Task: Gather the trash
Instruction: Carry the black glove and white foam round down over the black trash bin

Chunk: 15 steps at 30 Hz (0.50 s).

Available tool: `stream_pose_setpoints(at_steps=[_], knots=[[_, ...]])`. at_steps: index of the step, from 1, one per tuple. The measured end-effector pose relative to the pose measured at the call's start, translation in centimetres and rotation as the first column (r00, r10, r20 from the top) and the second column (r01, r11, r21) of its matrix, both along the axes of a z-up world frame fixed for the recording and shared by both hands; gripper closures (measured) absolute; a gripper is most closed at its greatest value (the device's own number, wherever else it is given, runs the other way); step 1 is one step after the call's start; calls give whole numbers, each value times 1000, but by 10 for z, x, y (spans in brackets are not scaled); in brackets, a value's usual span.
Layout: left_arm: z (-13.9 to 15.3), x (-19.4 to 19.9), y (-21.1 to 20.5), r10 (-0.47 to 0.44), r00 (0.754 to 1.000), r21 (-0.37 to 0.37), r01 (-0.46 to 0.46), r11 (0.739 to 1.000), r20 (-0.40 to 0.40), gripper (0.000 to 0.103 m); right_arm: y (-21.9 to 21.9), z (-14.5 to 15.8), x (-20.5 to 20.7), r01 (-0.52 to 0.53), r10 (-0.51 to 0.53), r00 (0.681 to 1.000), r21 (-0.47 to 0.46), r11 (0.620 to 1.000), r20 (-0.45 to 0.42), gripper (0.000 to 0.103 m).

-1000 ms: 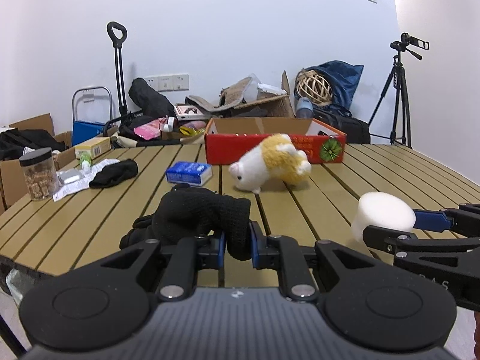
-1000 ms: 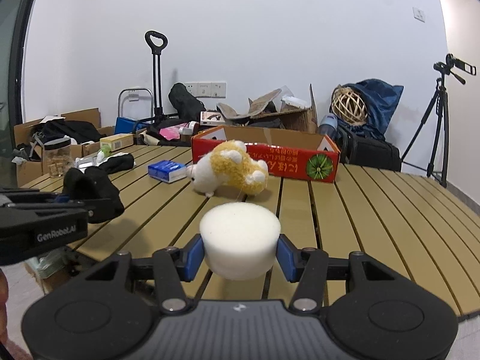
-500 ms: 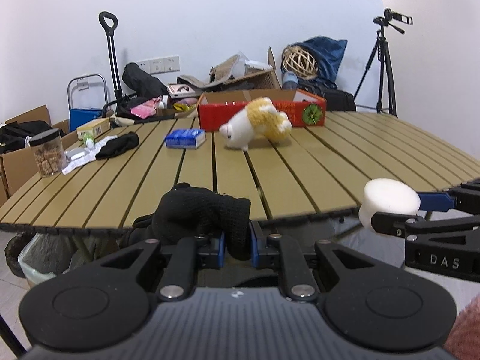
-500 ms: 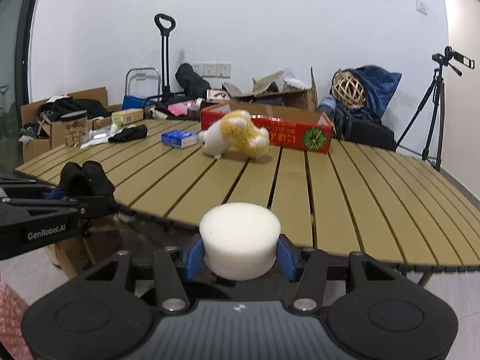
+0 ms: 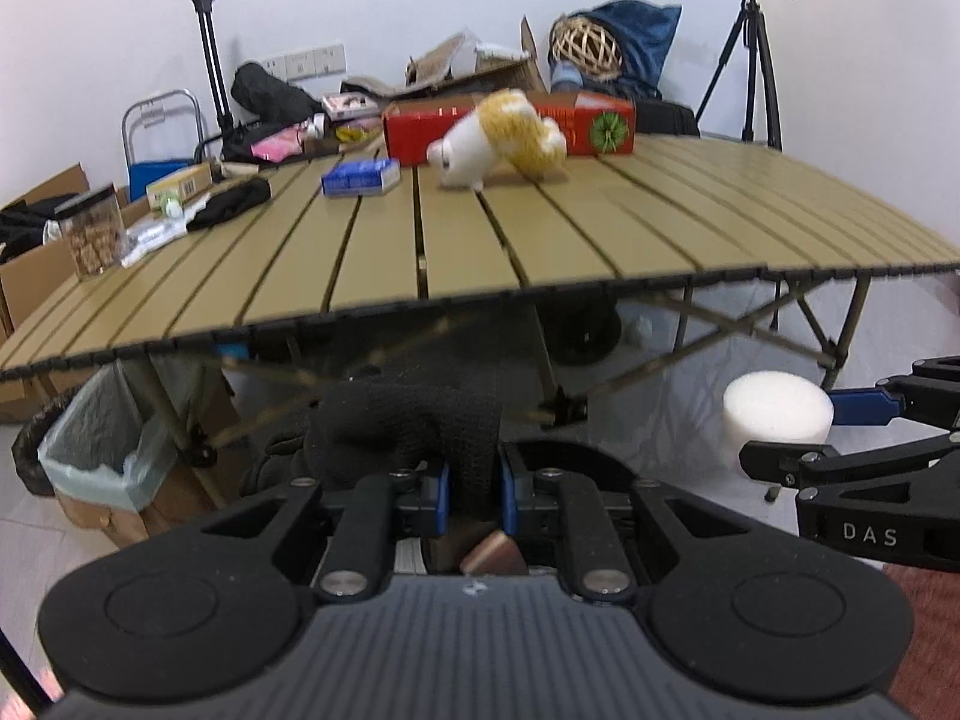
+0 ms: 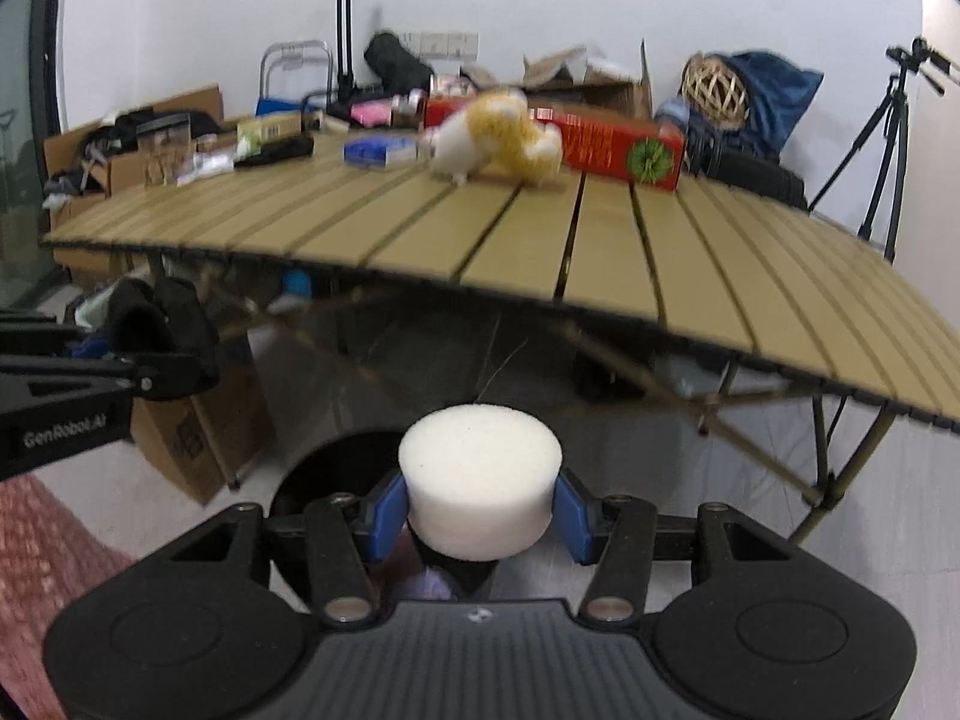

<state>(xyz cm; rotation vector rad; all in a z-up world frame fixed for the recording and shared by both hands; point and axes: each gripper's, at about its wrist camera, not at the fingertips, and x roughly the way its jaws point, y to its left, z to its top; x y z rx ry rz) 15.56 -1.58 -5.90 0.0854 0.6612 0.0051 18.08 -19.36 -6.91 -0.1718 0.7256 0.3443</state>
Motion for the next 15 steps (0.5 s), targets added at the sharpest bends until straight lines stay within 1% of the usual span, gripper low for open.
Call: stream_pose_setpoints(at_steps=[7, 15], knots=[[-25, -3, 1, -2, 995, -1, 2, 1000, -96, 87, 5, -32, -2, -12, 7, 993, -43, 999, -118, 52], [-48, -1, 7, 9, 980, -20, -14, 1000, -198, 87, 13, -59, 2, -28, 11, 976, -75, 997, -216, 52]])
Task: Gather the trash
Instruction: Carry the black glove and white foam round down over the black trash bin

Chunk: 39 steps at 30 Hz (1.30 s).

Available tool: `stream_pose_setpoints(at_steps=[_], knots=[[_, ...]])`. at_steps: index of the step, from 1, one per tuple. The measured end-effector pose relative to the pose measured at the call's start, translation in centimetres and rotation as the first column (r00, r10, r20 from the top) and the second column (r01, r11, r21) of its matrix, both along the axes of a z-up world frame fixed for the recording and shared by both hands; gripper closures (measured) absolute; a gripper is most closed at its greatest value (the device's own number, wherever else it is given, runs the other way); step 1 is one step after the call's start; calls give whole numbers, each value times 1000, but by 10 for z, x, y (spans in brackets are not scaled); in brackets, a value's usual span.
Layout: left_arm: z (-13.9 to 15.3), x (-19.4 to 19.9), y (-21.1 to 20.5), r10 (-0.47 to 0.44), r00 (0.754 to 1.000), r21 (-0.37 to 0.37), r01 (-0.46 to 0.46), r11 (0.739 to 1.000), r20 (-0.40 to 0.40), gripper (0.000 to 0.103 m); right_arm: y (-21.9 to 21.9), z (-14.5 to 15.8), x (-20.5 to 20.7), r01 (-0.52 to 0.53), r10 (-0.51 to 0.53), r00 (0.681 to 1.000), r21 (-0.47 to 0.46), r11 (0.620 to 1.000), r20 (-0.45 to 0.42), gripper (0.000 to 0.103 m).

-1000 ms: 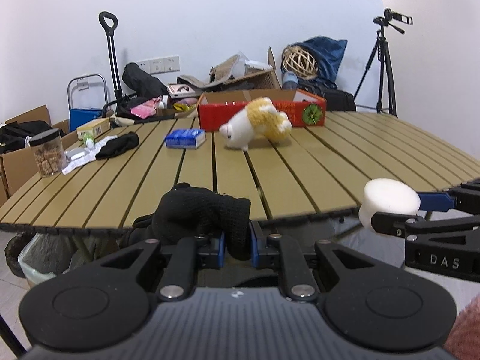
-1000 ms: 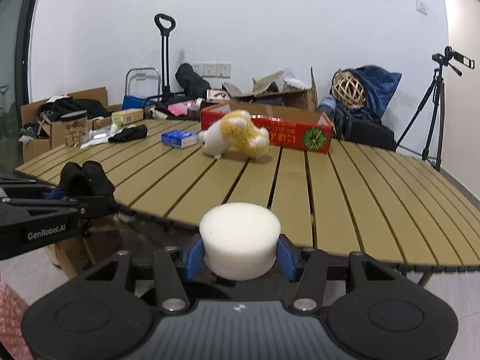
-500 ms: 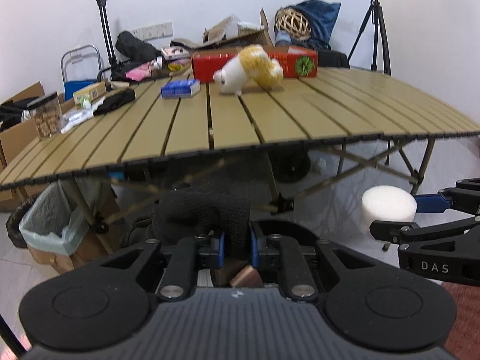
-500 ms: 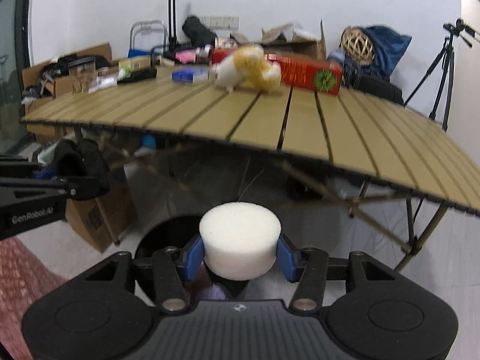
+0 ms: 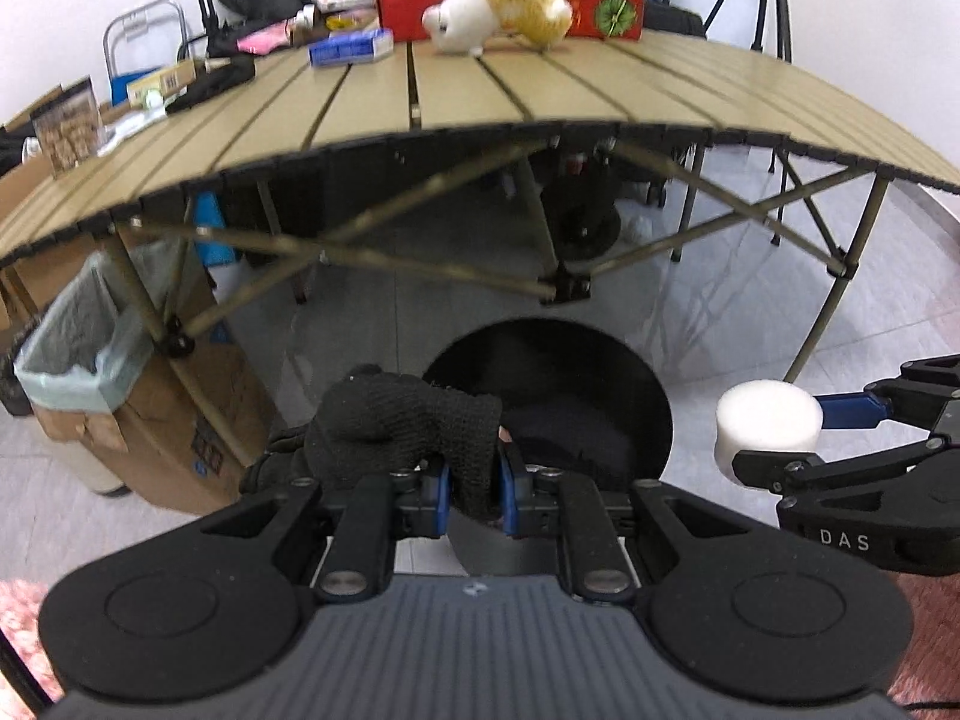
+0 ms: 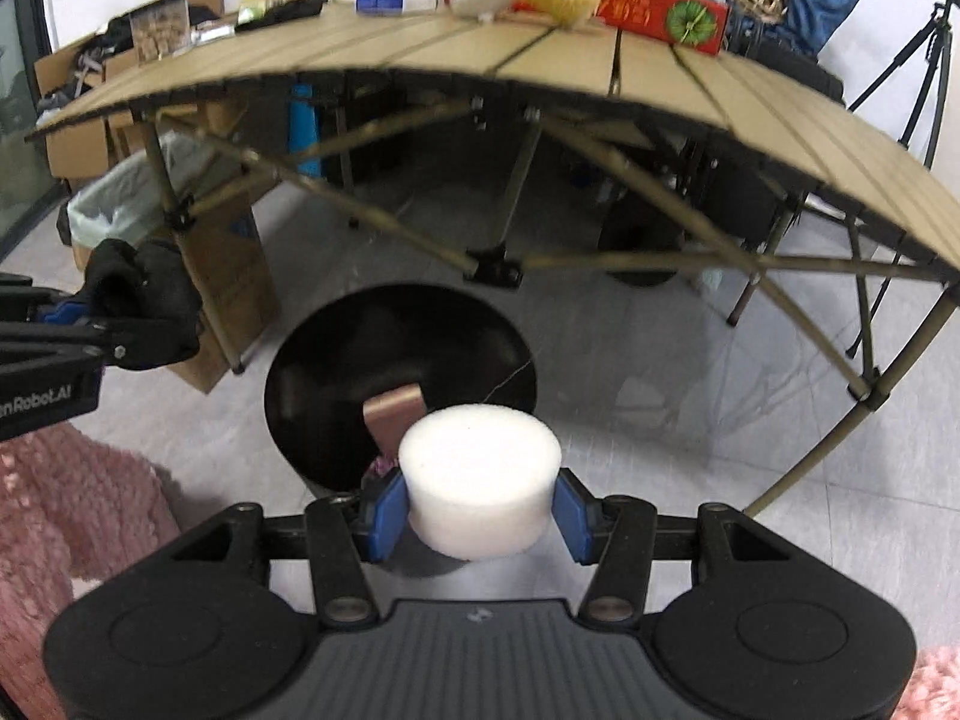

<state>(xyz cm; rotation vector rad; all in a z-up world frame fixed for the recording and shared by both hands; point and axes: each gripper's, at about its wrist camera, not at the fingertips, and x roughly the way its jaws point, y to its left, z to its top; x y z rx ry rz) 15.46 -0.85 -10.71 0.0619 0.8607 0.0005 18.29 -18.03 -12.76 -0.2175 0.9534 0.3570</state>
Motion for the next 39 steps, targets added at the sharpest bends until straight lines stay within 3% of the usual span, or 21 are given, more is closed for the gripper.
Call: stream_pose_setpoints(at_steps=[18, 39], knots=[[-42, 15, 20, 63, 985, -9, -66, 998, -161, 87, 16, -43, 20, -24, 15, 991, -66, 997, -133, 52], [-65, 36, 54, 148, 964, -22, -157, 987, -221, 87, 59, -58, 72, -86, 73, 987, -84, 993, -143, 52]])
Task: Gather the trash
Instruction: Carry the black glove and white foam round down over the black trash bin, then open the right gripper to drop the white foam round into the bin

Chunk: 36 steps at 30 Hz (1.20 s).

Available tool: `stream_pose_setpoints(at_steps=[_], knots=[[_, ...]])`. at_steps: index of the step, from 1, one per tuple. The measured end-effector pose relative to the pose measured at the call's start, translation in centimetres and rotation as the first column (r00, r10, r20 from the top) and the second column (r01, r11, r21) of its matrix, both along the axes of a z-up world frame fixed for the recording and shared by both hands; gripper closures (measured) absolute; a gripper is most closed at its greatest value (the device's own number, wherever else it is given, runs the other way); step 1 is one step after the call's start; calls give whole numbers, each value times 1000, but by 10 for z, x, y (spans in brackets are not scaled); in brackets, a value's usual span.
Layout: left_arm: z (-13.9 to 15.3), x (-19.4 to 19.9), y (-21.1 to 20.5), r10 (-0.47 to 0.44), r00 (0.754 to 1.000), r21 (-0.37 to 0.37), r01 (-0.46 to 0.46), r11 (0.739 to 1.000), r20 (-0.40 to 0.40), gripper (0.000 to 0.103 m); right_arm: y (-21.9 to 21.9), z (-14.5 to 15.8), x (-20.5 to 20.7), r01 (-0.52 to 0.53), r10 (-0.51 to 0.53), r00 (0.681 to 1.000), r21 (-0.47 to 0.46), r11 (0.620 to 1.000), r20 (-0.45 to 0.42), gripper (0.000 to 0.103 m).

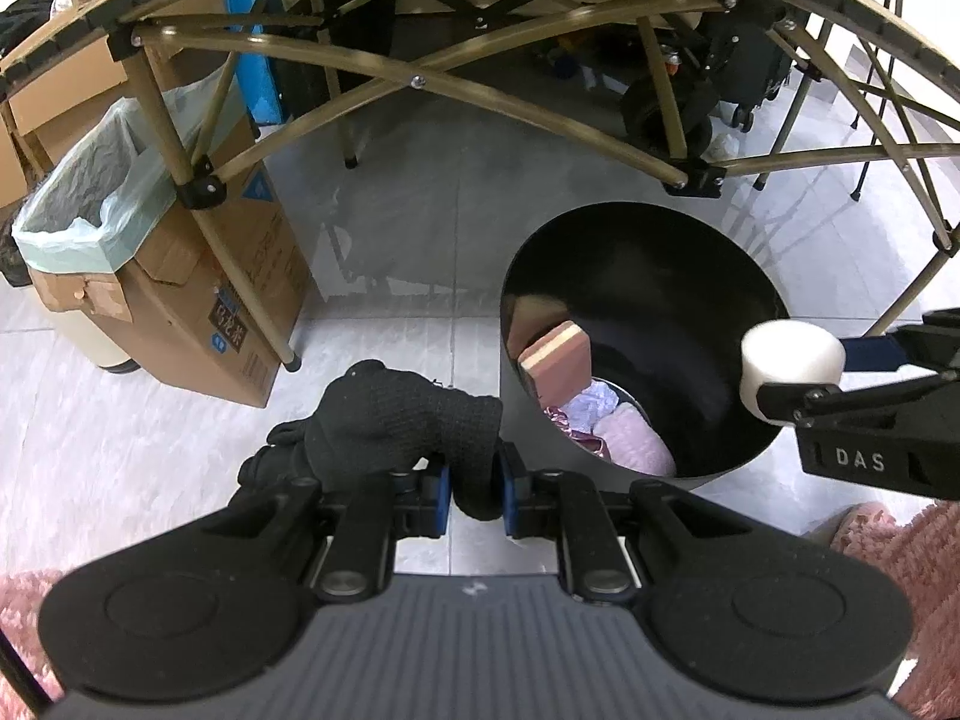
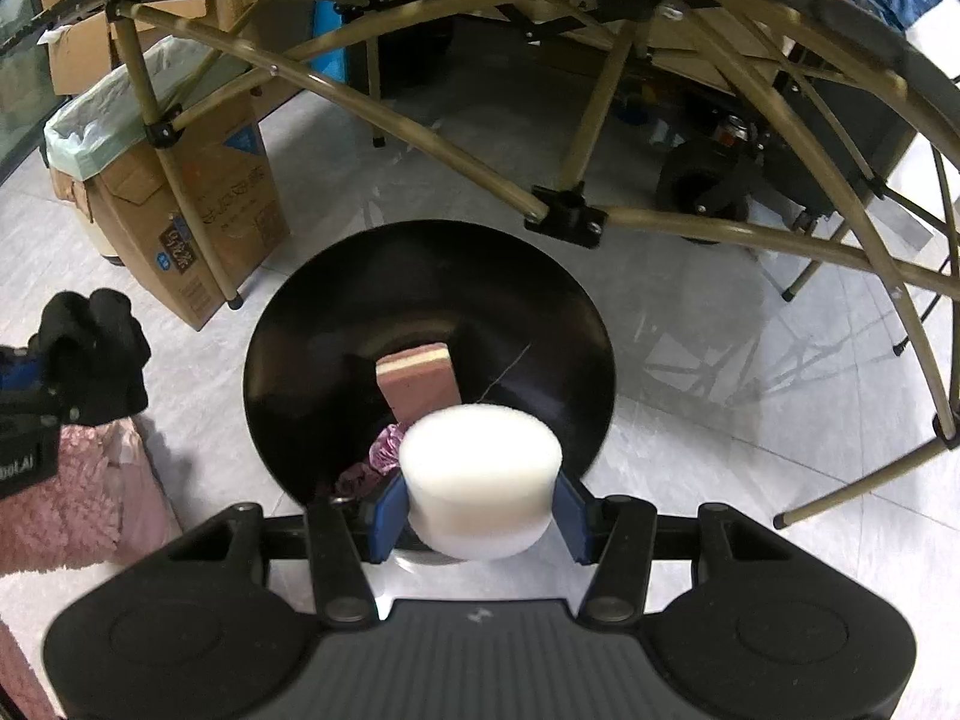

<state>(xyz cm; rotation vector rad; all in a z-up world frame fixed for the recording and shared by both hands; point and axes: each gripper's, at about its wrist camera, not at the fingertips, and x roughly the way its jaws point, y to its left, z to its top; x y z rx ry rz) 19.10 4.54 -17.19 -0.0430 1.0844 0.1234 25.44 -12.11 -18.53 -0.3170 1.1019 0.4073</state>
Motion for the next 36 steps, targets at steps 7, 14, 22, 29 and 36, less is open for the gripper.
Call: stream_pose_setpoints(at_steps=[7, 14, 22, 29, 36], knots=[[-5, 7, 7, 26, 1000, -3, -26, 1000, -13, 87, 21, -9, 16, -29, 29, 1000, -10, 1000, -11, 52], [-11, 16, 17, 65, 997, -7, -66, 998, -33, 87, 40, -23, 32, -53, 52, 998, -35, 998, -31, 52], [-16, 24, 22, 88, 995, -4, -89, 996, -47, 87, 55, -48, 44, -58, 53, 996, -75, 995, -75, 52], [-22, 25, 28, 105, 992, -3, -105, 994, -65, 87, 63, -60, 45, -77, 67, 994, -113, 991, -89, 51], [-22, 25, 28, 110, 992, -1, -110, 994, -63, 87, 64, -63, 45, -75, 62, 994, -137, 988, -92, 31]])
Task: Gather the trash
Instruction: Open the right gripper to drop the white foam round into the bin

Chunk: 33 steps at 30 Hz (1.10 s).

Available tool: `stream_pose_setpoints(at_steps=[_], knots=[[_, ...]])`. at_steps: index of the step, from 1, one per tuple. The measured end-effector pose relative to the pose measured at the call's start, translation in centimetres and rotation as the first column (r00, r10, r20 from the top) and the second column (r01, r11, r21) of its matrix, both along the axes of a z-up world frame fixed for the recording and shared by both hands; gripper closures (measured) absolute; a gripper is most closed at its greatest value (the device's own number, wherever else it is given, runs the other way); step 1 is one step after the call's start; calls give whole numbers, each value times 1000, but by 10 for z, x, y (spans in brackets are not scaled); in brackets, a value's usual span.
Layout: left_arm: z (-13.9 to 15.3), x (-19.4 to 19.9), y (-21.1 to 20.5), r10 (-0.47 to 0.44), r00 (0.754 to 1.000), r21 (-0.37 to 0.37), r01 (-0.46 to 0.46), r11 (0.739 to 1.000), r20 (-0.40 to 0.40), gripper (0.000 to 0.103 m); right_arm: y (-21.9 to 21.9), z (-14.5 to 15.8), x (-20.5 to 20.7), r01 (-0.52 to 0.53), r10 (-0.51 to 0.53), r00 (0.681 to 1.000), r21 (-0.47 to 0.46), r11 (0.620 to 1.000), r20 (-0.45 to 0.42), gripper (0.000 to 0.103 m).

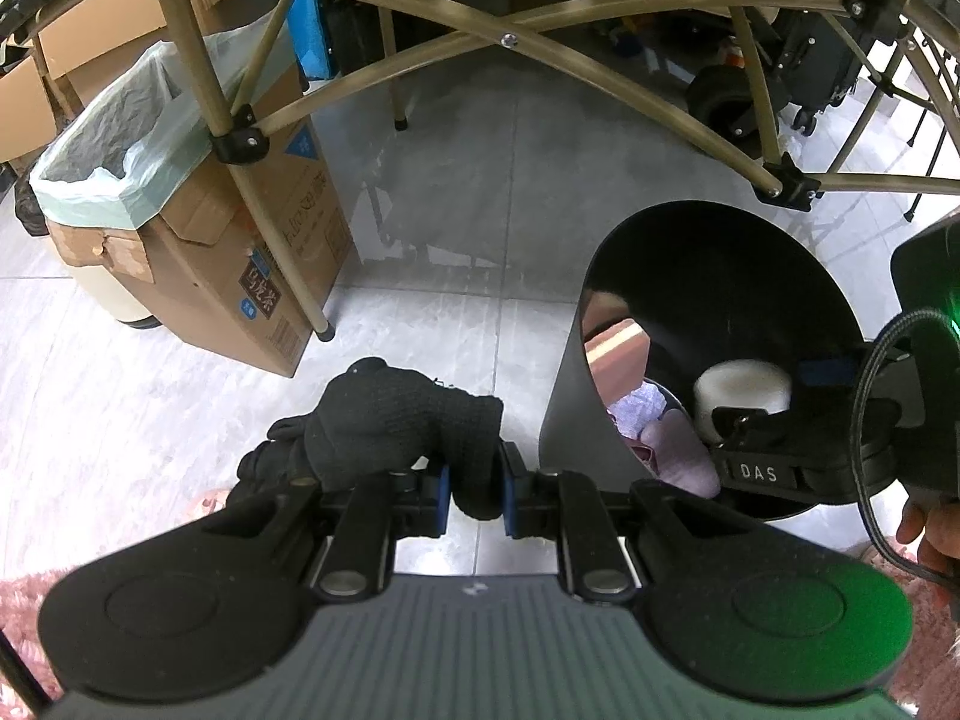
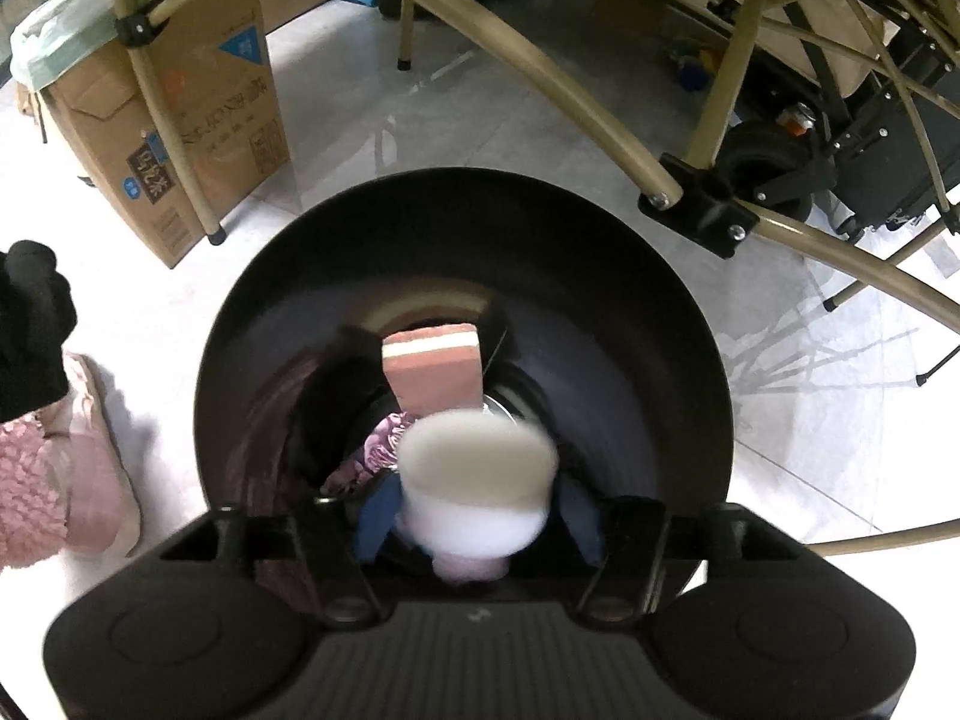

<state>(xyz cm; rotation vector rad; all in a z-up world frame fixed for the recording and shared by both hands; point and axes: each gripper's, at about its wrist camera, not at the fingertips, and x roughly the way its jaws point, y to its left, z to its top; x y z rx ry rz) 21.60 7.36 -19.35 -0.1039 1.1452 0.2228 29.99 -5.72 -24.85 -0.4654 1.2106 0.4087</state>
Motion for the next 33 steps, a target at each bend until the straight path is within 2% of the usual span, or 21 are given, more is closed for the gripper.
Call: stream_pose_setpoints(at_steps=[1, 2, 6, 20, 33], knots=[[0, 0, 0, 1, 1000, -3, -1, 1000, 0, 87, 0, -1, 1, 2, -3, 1000, -8, 1000, -3, 21], [0, 0, 0, 0, 1000, -3, 0, 1000, 1, 87, 0, -1, 1, 3, -3, 1000, -14, 1000, -5, 7], [1, -1, -1, -2, 1000, 3, 2, 1000, 5, 87, -1, 1, -1, -3, 3, 1000, -22, 1000, 3, 0], [-2, 1, -3, -6, 1000, 14, 6, 1000, -12, 87, -4, 4, -4, -7, 7, 1000, -35, 999, -1, 0], [3, 4, -17, -44, 999, 28, 44, 999, 12, 87, -23, 15, -4, 21, -21, 999, -20, 1000, 30, 0]])
